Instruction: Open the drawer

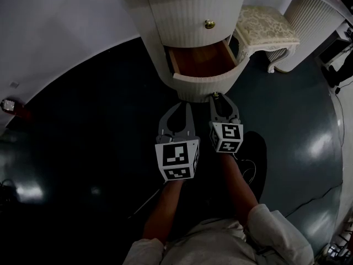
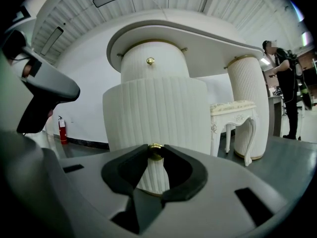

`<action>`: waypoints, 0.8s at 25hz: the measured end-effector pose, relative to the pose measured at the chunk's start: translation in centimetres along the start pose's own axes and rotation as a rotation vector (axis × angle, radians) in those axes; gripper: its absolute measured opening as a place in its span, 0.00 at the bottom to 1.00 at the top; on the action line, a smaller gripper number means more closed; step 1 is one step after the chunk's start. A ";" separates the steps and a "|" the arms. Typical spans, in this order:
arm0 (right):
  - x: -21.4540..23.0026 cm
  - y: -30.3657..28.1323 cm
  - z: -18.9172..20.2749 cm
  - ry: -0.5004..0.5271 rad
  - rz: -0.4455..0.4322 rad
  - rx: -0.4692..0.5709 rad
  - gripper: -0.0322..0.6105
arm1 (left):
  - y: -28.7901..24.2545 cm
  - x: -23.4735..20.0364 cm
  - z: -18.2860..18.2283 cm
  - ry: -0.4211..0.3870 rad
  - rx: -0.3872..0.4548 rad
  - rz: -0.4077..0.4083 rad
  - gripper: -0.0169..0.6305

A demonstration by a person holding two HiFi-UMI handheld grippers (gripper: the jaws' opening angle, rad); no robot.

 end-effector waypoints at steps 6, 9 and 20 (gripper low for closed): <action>0.0 0.6 0.1 0.005 -0.002 -0.001 0.22 | 0.2 -0.7 -0.2 -0.002 0.010 -0.020 0.04; 0.0 1.1 0.2 0.009 -0.002 0.001 0.22 | 0.3 -1.1 0.1 -0.001 0.001 -0.027 0.04; -0.1 2.3 0.4 0.010 -0.012 0.003 0.22 | 1.0 -1.5 -0.2 0.001 0.014 -0.040 0.04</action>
Point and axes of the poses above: the fingertips, and each gripper's own axes: y backward along the fingers, x to its right, z out of its underside, the point moved 8 cm from there along y, backward along the fingers, and after that the axes turned 1 degree about -x, right-handed, at the moved point
